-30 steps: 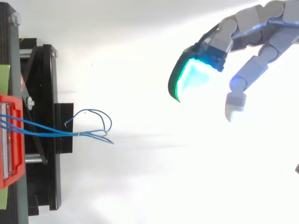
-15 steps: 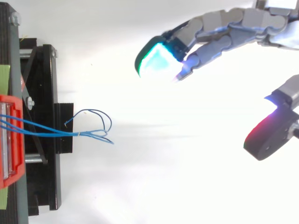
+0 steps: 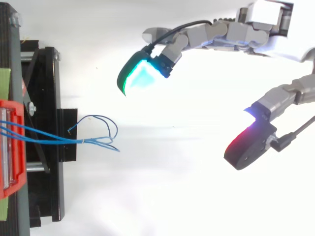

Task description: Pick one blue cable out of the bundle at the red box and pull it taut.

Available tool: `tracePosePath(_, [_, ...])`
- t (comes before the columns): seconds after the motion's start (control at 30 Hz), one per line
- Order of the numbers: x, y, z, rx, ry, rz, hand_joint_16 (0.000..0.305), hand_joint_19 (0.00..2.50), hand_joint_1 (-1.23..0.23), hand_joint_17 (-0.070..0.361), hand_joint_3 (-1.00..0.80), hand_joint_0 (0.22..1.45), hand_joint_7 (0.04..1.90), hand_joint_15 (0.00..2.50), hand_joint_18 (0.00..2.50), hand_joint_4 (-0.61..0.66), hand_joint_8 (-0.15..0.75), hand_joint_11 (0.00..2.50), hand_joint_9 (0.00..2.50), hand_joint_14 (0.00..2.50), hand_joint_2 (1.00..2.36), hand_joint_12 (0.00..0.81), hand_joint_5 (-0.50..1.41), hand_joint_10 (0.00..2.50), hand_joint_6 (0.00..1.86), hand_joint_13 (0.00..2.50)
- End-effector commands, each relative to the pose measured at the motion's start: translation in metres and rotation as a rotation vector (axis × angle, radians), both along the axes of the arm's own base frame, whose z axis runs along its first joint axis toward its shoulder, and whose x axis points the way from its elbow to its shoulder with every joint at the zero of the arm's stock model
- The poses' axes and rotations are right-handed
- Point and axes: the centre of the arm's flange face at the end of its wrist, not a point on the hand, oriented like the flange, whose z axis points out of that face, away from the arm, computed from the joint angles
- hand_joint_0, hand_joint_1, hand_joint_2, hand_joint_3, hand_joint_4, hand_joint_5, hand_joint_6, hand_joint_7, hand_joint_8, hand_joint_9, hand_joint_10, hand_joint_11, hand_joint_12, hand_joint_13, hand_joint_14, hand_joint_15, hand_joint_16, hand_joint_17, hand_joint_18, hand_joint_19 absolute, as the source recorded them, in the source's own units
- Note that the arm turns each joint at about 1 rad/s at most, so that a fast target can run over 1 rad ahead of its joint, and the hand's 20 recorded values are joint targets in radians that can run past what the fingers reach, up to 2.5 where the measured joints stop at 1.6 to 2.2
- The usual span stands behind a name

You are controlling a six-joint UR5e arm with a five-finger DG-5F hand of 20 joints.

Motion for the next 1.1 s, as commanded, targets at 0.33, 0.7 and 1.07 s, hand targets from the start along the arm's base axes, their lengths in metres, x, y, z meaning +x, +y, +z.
tracePosePath(0.33, [0.020, -0.003, -0.057, -0.006, 0.002, -0.006, 0.073, 0.00, -0.75, 0.163, -0.50, 0.45, 0.73, 0.01, 0.00, 0.16, 0.285, 0.00, 0.07, 0.00, 1.00, 0.430, -0.18, 0.00, 0.50, 0.06])
tracePosePath(0.7, [0.026, -0.002, -0.067, -0.055, -0.015, -0.050, 0.072, 0.00, -0.76, 0.161, -0.50, 0.45, 0.74, 0.02, 0.00, 0.20, 0.295, 0.00, 0.19, 0.00, 1.00, 0.425, -0.16, 0.00, 0.50, 0.14])
tracePosePath(1.07, [0.043, 0.004, -0.092, -0.053, -0.067, -0.067, 0.069, 0.01, -0.75, 0.155, -0.50, 0.48, 0.77, 0.03, 0.00, 0.22, 0.290, 0.00, 0.24, 0.00, 1.00, 0.411, -0.15, 0.00, 0.50, 0.16])
